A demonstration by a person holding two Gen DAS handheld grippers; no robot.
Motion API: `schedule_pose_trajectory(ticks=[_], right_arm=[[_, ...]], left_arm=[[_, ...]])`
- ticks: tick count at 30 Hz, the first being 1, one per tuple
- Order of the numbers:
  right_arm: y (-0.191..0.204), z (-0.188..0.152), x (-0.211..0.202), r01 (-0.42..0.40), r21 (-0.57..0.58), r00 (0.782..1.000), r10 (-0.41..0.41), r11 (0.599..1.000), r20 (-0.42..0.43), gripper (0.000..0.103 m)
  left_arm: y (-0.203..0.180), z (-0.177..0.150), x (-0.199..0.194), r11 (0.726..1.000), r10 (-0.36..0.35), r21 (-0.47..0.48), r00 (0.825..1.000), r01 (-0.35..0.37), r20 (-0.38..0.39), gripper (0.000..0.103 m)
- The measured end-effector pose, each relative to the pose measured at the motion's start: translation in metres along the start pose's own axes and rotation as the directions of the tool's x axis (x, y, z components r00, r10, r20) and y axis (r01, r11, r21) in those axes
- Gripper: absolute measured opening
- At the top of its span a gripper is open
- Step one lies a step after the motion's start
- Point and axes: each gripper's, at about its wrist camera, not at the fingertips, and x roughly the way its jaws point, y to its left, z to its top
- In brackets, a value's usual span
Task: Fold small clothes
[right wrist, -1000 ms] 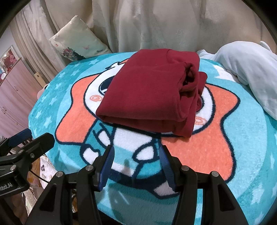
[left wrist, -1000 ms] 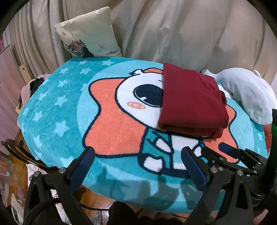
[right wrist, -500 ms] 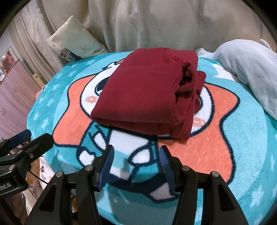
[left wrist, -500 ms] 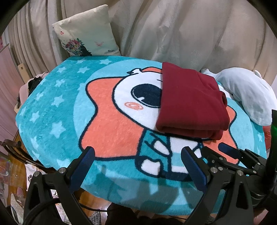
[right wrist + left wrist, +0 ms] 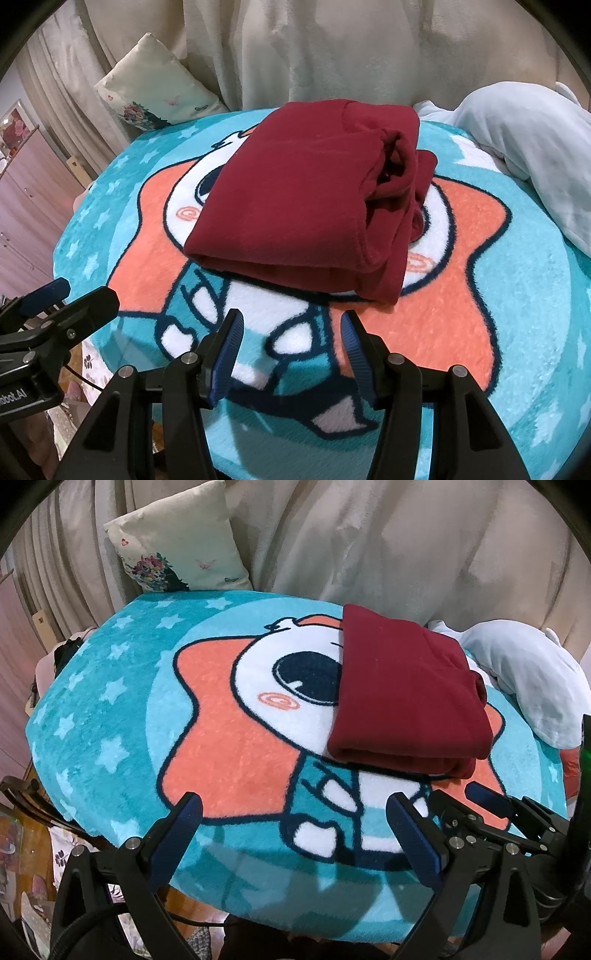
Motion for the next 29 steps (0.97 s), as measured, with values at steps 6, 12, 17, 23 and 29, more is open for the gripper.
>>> schedule_pose_trajectory(ticks=[6, 12, 17, 23, 29], right_arm=[[0.000, 0.002, 0.000, 0.001, -0.002, 1.000, -0.001, 1.000, 0.001, 0.059], [0.001, 0.003, 0.000, 0.003, -0.014, 1.000, -0.003, 1.000, 0.005, 0.059], [0.001, 0.003, 0.000, 0.003, -0.013, 1.000, -0.003, 1.000, 0.004, 0.059], [0.000, 0.002, 0.001, 0.002, -0.011, 1.000, -0.002, 1.000, -0.001, 0.059], [-0.001, 0.002, 0.001, 0.002, -0.011, 1.000, -0.002, 1.000, 0.000, 0.059]], left_arm=[[-0.002, 0.002, 0.003, 1.000, -0.005, 0.003, 1.000, 0.005, -0.005, 0.099], [-0.001, 0.003, 0.005, 1.000, -0.008, -0.001, 1.000, 0.008, -0.015, 0.099], [-0.001, 0.002, 0.010, 1.000, -0.017, -0.007, 0.999, 0.017, -0.032, 0.099], [-0.004, 0.003, 0.011, 0.999, -0.039, -0.002, 0.999, 0.039, -0.030, 0.099], [-0.009, 0.003, 0.004, 0.999, -0.038, 0.016, 0.999, 0.038, -0.003, 0.099]])
